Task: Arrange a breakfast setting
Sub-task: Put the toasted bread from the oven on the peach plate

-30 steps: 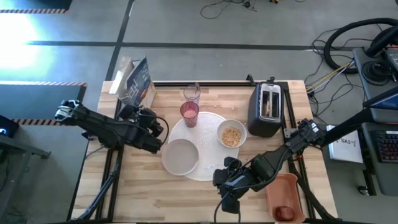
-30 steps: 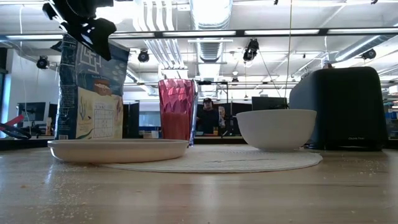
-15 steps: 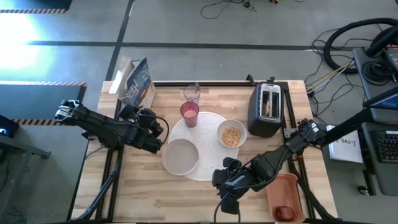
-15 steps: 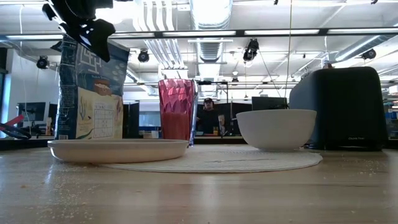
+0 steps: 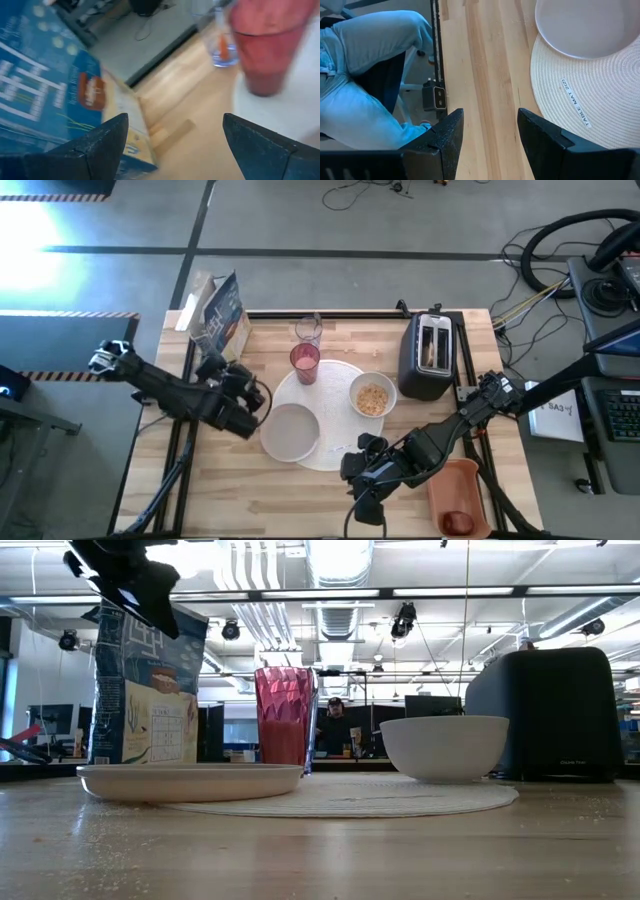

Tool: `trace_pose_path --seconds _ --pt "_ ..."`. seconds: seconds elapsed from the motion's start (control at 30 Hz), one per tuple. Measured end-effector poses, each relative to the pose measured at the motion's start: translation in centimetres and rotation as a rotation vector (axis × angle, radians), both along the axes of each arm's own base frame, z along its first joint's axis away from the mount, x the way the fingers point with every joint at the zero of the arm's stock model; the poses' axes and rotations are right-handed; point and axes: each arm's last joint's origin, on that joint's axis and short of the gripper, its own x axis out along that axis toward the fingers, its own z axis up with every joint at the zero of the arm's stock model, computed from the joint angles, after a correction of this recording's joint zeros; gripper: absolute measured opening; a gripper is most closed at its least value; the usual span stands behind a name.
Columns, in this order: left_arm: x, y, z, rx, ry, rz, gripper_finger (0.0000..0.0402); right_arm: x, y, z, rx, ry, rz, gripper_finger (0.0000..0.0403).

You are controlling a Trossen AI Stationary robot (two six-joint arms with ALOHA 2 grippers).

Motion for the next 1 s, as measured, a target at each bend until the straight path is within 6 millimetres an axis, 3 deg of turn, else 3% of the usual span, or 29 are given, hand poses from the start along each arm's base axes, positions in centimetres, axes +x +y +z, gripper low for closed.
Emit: trace_pose_path --seconds 0.23,0.5,0.73,1.0 --pt "-0.7 -3.6 -0.6 -0.082 -0.132 -0.119 0.0307 0.0 0.0 0.0 -0.001 0.001 0.0 0.0176" --pt "-0.7 -5.9 -0.7 -0.159 -0.332 -0.15 0.0307 0.0 0.0 0.0 -0.001 0.001 0.0 0.0176" --pt "-0.4 -7.2 -1.1 -0.12 -0.357 -0.217 0.0307 0.0 0.0 0.0 -0.001 0.001 0.0 0.0176" --pt "1.2 -10.0 -2.0 -0.084 -0.303 -0.411 0.0307 0.0 0.0 0.0 -0.001 0.001 0.0 0.0176"
